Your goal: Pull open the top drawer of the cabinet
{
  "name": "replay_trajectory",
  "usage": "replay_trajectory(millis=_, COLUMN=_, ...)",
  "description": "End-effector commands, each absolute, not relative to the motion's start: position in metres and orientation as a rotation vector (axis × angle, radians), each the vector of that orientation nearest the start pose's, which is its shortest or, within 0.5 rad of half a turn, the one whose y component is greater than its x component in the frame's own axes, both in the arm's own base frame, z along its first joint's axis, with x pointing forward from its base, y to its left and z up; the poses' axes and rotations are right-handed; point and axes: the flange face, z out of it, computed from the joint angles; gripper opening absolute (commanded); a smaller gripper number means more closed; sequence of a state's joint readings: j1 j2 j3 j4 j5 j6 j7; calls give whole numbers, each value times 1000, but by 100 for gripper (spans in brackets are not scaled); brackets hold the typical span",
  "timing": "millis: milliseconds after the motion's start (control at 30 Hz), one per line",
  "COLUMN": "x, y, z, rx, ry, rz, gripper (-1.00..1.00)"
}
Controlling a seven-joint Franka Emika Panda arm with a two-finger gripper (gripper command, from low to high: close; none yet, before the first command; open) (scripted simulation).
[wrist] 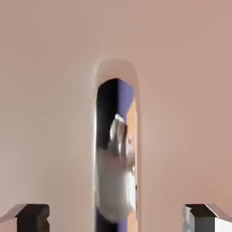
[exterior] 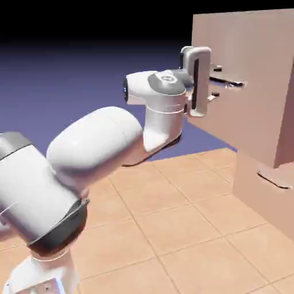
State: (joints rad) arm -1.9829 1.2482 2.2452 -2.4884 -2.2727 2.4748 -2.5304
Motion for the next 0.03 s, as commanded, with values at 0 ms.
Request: replay_trajectory(millis=0, x=375, y=-16, z=593, rx=-615, ry=1482, rz=-613, gripper=100)
